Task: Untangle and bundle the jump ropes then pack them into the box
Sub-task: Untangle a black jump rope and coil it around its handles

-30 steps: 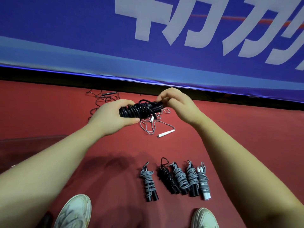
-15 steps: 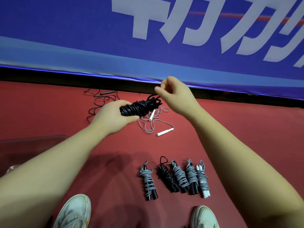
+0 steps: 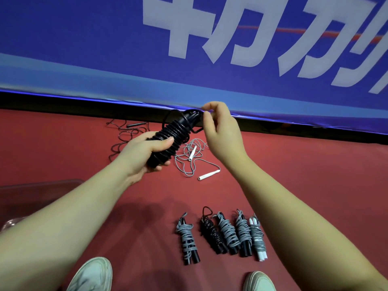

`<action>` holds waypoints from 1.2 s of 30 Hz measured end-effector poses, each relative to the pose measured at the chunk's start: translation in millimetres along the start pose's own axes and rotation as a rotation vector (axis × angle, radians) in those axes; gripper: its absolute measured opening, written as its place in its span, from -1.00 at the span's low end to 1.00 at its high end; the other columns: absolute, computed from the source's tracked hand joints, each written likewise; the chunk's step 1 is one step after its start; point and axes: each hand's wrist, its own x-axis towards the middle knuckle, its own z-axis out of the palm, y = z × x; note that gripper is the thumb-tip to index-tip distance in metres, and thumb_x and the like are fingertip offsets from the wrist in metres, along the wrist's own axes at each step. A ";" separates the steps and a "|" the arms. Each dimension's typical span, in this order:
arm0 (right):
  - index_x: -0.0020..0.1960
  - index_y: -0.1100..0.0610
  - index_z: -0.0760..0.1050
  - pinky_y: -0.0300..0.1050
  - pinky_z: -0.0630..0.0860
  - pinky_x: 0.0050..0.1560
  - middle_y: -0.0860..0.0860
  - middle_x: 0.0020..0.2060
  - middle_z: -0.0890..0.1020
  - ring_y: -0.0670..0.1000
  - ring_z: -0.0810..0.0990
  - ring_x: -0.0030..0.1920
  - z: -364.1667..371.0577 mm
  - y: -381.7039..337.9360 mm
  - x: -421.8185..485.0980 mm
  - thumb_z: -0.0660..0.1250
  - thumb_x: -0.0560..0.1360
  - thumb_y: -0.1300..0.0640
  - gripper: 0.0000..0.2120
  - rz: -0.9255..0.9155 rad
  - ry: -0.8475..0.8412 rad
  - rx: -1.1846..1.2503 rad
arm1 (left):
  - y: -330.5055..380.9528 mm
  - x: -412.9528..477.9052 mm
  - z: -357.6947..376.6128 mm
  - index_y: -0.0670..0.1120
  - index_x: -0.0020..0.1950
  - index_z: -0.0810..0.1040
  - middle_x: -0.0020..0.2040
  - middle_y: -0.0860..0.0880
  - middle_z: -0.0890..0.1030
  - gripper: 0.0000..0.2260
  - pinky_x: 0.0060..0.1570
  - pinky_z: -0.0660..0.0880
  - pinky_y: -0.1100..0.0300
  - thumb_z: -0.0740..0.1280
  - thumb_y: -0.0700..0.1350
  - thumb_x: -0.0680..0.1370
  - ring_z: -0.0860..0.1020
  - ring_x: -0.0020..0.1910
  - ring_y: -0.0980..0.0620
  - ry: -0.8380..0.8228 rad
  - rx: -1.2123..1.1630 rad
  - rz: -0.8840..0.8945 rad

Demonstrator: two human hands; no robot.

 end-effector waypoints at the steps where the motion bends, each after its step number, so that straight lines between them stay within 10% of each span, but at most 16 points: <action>1: 0.15 0.07 0.41 -0.13 0.28 -0.28 -0.12 -0.36 0.48 -0.07 0.44 -0.31 -3.8 0.9 3.8 0.15 0.59 0.10 -0.83 0.065 -0.006 -0.050 | 0.6 1.8 -0.9 -0.10 0.00 0.54 -0.28 -0.09 0.60 -0.85 -0.54 0.35 0.30 0.41 -0.15 0.46 0.53 -0.42 -0.03 0.027 0.056 0.023; 6: -0.15 0.05 0.49 -0.12 0.27 -0.27 -0.08 -0.33 0.48 -0.02 0.41 -0.27 -23.6 8.4 15.7 0.14 0.60 -0.07 -0.72 0.055 -0.137 -0.326 | -3.5 -1.0 -11.4 -0.11 -0.01 0.54 -0.27 -0.12 0.59 -0.74 -0.54 0.34 0.30 0.43 -0.10 0.33 0.54 -0.41 -0.05 -0.044 0.033 0.058; 11: -0.33 0.04 0.37 -0.29 0.15 -0.41 -0.12 -0.51 0.25 -0.10 0.12 -0.45 -31.8 17.1 14.3 0.20 0.57 -0.06 -0.68 0.653 -0.495 0.770 | -3.7 -2.0 -8.7 -0.09 -0.02 0.55 -0.25 -0.12 0.60 -0.70 -0.52 0.35 0.29 0.43 -0.06 0.29 0.54 -0.41 -0.03 -0.032 0.024 0.073; 19: -0.30 0.08 0.42 -0.10 0.45 -0.18 -0.01 -0.39 0.44 -0.06 0.40 -0.45 -16.5 -0.1 18.1 0.23 0.55 0.04 -0.73 0.474 -0.168 0.402 | -17.1 4.1 -18.2 0.08 0.26 0.48 0.06 -0.01 0.62 -0.62 -0.16 0.46 0.09 0.39 0.09 0.46 0.58 0.04 -0.15 0.326 1.400 0.557; 23: -0.24 0.17 0.38 -0.34 0.22 -0.51 -0.05 -0.61 0.33 -0.13 0.26 -0.62 -21.3 9.1 28.9 0.13 0.60 0.14 -0.75 0.939 -0.052 1.123 | -30.3 7.2 -30.7 0.04 0.18 0.42 -0.05 -0.02 0.64 -0.61 -0.29 0.56 0.02 0.37 0.07 0.39 0.63 -0.18 -0.17 0.094 1.451 0.886; 26: -0.12 0.27 0.40 -0.28 0.23 -0.36 0.01 -0.49 0.34 -0.12 0.27 -0.50 -31.5 23.9 33.7 0.07 0.61 0.16 -0.76 1.184 0.113 1.490 | -36.0 3.6 -35.9 0.07 0.13 0.36 -0.09 0.01 0.63 -0.64 -0.32 0.58 0.05 0.29 0.10 0.37 0.63 -0.24 -0.13 -0.016 1.529 0.903; 31: -0.23 0.16 0.42 -0.20 0.38 -0.23 -0.03 -0.46 0.39 -0.02 0.41 -0.33 -28.5 -9.7 22.8 0.20 0.59 0.05 -0.73 0.723 -0.297 0.752 | -36.7 3.5 -28.1 0.06 0.23 0.48 0.02 -0.01 0.61 -0.64 -0.10 0.49 0.07 0.40 0.06 0.46 0.57 0.03 -0.14 0.201 1.325 0.536; 36: -0.11 0.32 0.54 -0.16 0.34 -0.26 0.16 -0.28 0.54 -0.02 0.42 -0.30 -5.5 -24.1 -5.9 0.25 0.54 0.09 -0.72 0.090 -0.339 0.040 | -17.5 9.5 -15.1 0.07 0.08 0.57 -0.13 0.02 0.63 -0.75 -0.15 0.46 0.12 0.46 0.03 0.43 0.58 -0.09 -0.09 0.245 0.973 0.227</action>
